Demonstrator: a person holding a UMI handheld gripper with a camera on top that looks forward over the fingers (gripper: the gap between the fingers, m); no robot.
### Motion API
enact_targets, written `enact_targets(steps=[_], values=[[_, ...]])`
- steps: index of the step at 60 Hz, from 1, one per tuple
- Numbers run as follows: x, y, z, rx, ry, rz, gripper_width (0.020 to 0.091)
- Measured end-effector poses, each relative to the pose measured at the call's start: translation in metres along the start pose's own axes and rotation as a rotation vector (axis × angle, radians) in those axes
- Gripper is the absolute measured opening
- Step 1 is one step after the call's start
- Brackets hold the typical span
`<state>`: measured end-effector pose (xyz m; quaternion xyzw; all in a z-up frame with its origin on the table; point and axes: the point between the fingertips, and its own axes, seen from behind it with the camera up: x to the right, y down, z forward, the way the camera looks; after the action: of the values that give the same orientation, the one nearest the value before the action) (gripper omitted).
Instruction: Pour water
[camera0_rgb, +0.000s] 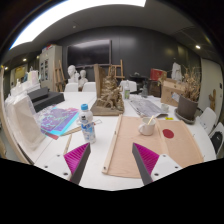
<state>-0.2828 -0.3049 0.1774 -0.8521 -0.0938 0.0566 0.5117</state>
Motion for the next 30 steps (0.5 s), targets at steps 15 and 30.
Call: enact_targets(steps=[15, 30], values=[[-0.065, -0.01, 0.117, 0.083, -0.025, -0.01, 0.0858], [-0.066, 0.001, 0.232, 0.087, 0.061, 0.009, 0.0731]])
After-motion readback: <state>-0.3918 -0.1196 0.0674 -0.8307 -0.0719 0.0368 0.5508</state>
